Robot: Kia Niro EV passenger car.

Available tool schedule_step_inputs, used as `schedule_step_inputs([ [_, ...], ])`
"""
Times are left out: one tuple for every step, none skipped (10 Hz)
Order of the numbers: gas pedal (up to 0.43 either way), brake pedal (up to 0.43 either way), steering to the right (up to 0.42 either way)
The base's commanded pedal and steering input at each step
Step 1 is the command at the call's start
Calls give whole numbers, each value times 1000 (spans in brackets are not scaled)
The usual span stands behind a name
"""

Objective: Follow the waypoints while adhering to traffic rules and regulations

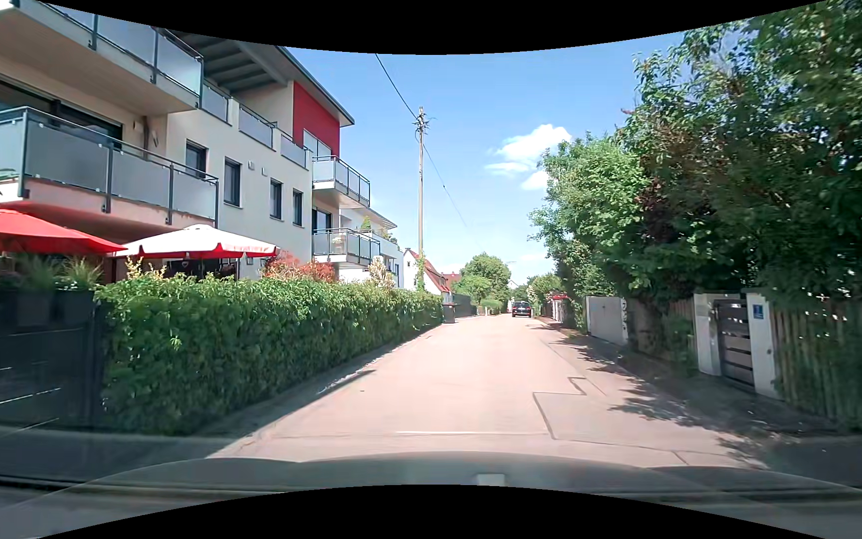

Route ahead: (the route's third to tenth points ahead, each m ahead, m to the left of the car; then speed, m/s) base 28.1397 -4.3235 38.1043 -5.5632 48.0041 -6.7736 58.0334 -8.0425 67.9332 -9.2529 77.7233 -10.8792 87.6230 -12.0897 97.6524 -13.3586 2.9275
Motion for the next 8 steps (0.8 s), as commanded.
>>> schedule_step_inputs([
  [110, 0, -90],
  [110, 0, -42],
  [110, 0, 0],
  [110, 0, 46],
  [110, 0, 83],
  [110, 0, 103],
  [110, 0, 120],
  [110, 0, 130],
])
